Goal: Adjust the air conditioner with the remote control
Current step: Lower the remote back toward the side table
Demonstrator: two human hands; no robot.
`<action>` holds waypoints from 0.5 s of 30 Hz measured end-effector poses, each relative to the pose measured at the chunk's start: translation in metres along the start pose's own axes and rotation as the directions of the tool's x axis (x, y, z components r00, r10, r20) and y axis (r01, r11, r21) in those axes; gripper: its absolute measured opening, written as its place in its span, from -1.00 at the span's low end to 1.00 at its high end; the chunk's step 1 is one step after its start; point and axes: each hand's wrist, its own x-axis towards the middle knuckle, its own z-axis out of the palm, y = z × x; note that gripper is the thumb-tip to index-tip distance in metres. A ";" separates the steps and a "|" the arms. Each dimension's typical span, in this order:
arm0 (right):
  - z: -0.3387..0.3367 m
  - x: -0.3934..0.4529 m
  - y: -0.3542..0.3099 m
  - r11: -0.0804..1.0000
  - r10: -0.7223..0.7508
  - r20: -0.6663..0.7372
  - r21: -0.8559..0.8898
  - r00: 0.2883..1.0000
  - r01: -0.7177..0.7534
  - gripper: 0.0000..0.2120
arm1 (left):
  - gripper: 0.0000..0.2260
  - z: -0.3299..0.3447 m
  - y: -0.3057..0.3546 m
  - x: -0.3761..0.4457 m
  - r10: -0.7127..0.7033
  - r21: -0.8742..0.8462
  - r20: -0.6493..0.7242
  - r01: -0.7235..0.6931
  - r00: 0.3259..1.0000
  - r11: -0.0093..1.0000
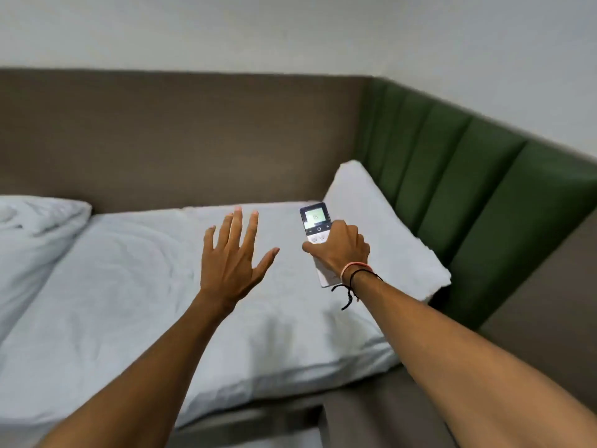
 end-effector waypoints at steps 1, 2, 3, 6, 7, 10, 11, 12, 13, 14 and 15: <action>0.014 0.000 0.029 0.999 0.048 0.040 -0.007 0.998 -0.047 -0.48 | -0.26 0.028 0.013 -0.012 0.006 -0.019 0.053 -0.005 0.999 1.000; 0.027 -0.002 0.055 0.996 0.089 0.074 -0.021 0.993 -0.088 -0.46 | -0.26 0.051 0.024 -0.023 0.010 -0.032 0.087 -0.007 0.996 0.999; 0.039 -0.004 0.078 0.992 0.126 0.103 -0.030 0.987 -0.123 -0.46 | -0.27 0.072 0.033 -0.033 0.024 -0.047 0.114 -0.018 0.993 0.999; 0.077 -0.018 0.155 0.971 0.234 0.168 -0.091 0.958 -0.221 -0.41 | -0.28 0.139 0.066 -0.072 0.047 -0.088 0.199 -0.030 0.979 0.996; 0.090 -0.022 0.178 0.961 0.268 0.184 -0.120 0.946 -0.249 -0.38 | -0.29 0.161 0.075 -0.084 0.048 -0.094 0.221 -0.027 0.974 0.995; 0.128 -0.039 0.249 0.928 0.357 0.213 -0.190 0.909 -0.320 -0.35 | -0.30 0.223 0.100 -0.126 0.063 -0.108 0.291 -0.033 0.955 0.994; 0.143 -0.047 0.275 0.915 0.388 0.230 -0.213 0.892 -0.343 -0.37 | -0.30 0.246 0.108 -0.143 0.076 -0.116 0.323 -0.040 0.943 0.992; 0.153 -0.054 0.295 0.902 0.416 0.240 -0.231 0.877 -0.365 -0.38 | -0.30 0.262 0.114 -0.156 0.074 -0.109 0.349 -0.038 0.934 0.993; 0.164 -0.061 0.315 0.888 0.445 0.246 -0.244 0.861 -0.389 -0.40 | -0.29 0.278 0.120 -0.169 0.084 -0.116 0.366 -0.045 0.927 0.992; 0.177 -0.067 0.337 0.872 0.476 0.254 -0.262 0.842 -0.414 -0.42 | -0.28 0.298 0.127 -0.182 0.085 -0.120 0.388 -0.042 0.918 0.992; 0.188 -0.072 0.355 0.857 0.503 0.257 -0.270 0.825 -0.438 -0.44 | -0.28 0.313 0.132 -0.192 0.088 -0.126 0.403 -0.040 0.911 0.991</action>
